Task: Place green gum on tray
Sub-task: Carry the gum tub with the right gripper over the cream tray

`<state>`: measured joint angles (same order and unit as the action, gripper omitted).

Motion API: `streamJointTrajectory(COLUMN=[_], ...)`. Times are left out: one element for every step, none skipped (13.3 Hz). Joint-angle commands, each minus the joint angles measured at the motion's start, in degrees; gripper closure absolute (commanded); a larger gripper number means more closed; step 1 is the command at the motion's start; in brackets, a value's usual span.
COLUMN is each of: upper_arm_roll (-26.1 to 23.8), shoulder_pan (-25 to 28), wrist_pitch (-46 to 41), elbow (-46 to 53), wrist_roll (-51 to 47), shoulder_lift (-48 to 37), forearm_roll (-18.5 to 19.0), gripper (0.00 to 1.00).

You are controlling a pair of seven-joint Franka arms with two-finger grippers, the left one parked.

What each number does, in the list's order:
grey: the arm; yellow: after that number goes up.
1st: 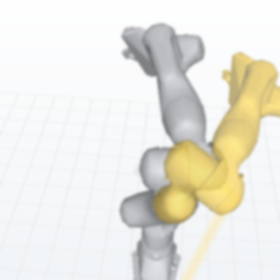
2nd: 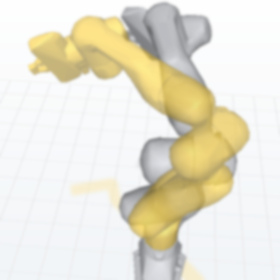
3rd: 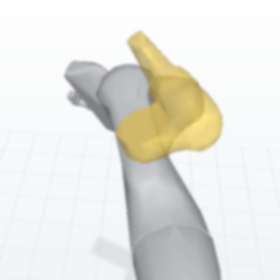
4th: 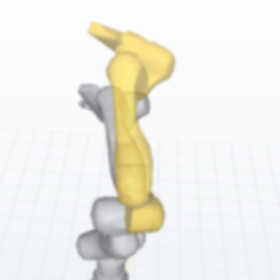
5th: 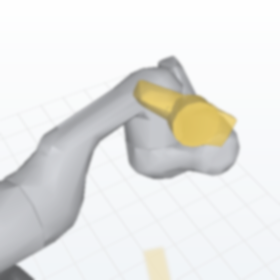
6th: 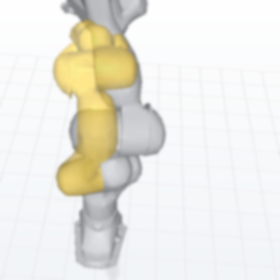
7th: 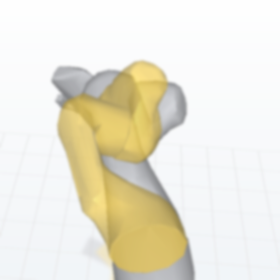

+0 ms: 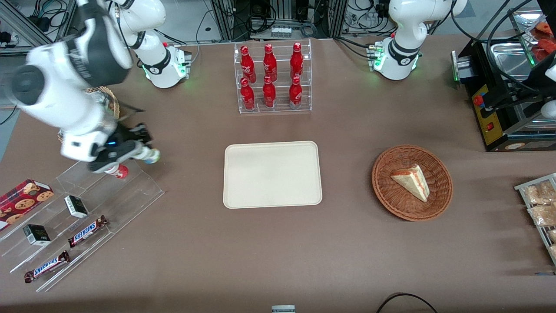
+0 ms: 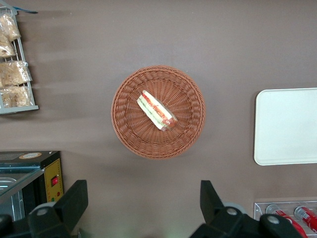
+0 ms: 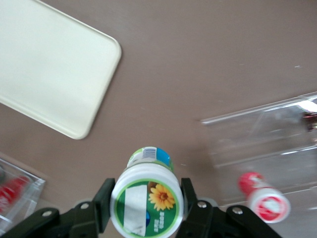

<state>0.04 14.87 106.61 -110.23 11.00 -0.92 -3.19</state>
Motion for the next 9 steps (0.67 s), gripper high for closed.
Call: streamJointTrajectory(upper_arm_roll=[0.75,0.75,0.75,0.75,0.84,0.84,0.84,0.84,0.84], shoulder_pan=[7.25,9.62,12.52,14.72,16.75,18.77,20.88,22.29,23.52], wrist_pitch=[-1.4,-1.14,-1.14,-1.05,-0.09,1.75,4.29,7.36,9.82], elbow=[6.33,7.82,9.93,12.04,13.62,14.6,14.95,14.96,14.96], wrist_roll=[-13.05,-17.72,-22.72,-27.56,-32.48,-36.18,-39.0,-41.56,-44.11], shoulder_lift=[5.82,7.67,9.95,12.58,15.31,17.6,19.88,21.82,23.49], forearm_roll=[-0.41,-0.32,-0.15,-0.23,-0.41,-0.32,-0.23,-0.32,-0.5], gripper=[1.0,1.0,1.0,1.0,1.0,1.0,1.0,1.0,1.0])
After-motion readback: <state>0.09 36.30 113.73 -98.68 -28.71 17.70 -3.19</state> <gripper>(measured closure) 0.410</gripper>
